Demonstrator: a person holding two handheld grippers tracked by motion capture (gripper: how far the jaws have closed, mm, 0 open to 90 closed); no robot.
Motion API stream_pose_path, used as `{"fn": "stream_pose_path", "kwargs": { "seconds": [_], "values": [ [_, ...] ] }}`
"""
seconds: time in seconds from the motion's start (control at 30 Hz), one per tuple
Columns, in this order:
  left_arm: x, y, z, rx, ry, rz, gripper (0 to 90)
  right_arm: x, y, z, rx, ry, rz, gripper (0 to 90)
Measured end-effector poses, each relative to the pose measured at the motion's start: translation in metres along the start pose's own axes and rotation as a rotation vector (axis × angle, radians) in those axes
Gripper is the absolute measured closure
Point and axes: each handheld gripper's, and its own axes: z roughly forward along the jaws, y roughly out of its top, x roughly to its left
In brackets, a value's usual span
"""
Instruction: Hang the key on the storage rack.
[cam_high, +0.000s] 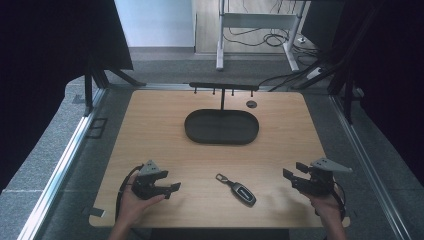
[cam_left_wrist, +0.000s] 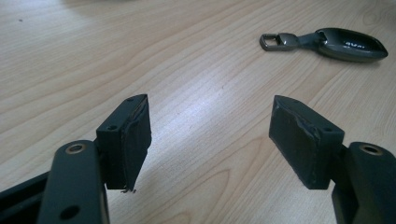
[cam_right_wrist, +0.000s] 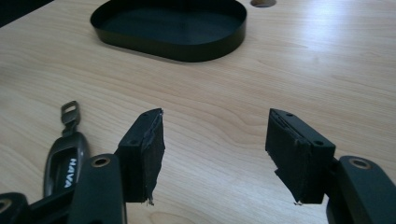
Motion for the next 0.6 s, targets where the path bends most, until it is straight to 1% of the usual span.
{"fn": "stream_pose_path", "kwargs": {
  "seconds": [0.1, 0.2, 0.23, 0.27, 0.37, 0.47, 0.6],
  "values": [
    [0.001, 0.0, -0.004, -0.01, 0.004, -0.007, 30.3, 0.002, 0.003, 0.001, 0.005, 0.014, -0.007, 38.8],
    [0.001, 0.0, -0.006, -0.018, 0.007, -0.01, 30.3, 0.006, 0.008, 0.002, 0.012, 0.023, -0.029, 39.2],
    [0.001, 0.0, -0.007, -0.019, 0.007, -0.011, 30.3, 0.009, 0.012, 0.001, 0.01, 0.032, -0.041, 39.5],
    [0.002, 0.0, -0.007, -0.019, 0.007, -0.012, 30.3, 0.009, 0.012, 0.001, 0.01, 0.032, -0.041, 39.5],
    [0.001, 0.0, -0.007, -0.019, 0.006, -0.012, 30.3, 0.012, 0.021, -0.001, 0.007, 0.046, -0.051, 39.7],
    [0.001, 0.0, -0.006, -0.016, 0.003, -0.008, 30.3, 0.016, 0.03, -0.002, 0.012, 0.05, -0.064, 39.9],
    [-0.001, 0.0, -0.005, -0.012, -0.004, -0.004, 30.2, 0.023, 0.04, 0.003, 0.03, 0.06, -0.073, 38.3]
  ]
}}
